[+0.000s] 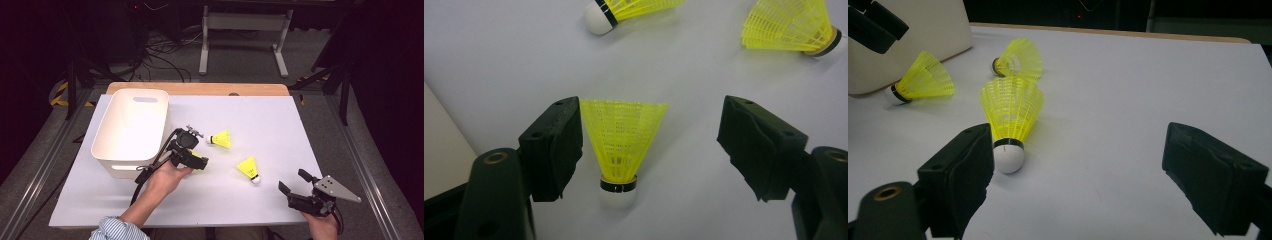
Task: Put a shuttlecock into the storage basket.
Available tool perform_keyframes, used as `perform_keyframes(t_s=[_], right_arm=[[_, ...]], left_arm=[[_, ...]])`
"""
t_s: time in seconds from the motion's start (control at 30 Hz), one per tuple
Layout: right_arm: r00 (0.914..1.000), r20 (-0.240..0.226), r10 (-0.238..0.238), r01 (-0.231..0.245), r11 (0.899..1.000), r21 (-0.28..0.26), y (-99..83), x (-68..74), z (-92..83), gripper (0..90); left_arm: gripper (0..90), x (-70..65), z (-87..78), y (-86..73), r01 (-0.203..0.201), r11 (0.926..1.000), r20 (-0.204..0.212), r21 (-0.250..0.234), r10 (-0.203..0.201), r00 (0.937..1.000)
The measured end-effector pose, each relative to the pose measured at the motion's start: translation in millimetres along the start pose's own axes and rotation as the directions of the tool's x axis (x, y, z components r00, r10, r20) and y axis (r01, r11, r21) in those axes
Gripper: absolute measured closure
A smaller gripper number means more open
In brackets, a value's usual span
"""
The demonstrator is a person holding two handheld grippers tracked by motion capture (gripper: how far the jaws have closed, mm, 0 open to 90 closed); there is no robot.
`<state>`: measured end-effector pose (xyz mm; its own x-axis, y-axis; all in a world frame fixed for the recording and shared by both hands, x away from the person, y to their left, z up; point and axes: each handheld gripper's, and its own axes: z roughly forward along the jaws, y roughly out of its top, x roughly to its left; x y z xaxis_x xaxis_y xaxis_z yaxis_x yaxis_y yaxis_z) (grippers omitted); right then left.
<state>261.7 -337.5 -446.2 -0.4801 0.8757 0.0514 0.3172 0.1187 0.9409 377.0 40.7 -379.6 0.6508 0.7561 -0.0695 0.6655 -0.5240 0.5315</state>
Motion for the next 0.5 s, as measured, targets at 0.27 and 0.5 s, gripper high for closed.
perform_keyframes(t_s=[0.27,0.5], right_arm=[[1.0000,-0.001,0.003,-0.003,1.000,0.001,-0.1,0.0,0.2,14.0],[1.0000,-0.001,0.003,-0.003,1.000,0.002,-0.1,0.0,0.3,14.0]], left_arm=[[26.2,-1.6,9.8,-0.7,-0.007,0.9990,-0.013,0.044,0.008,0.9999],[26.1,0.5,16.0,-1.8,-0.001,0.9977,-0.018,0.067,0.002,0.9998]])
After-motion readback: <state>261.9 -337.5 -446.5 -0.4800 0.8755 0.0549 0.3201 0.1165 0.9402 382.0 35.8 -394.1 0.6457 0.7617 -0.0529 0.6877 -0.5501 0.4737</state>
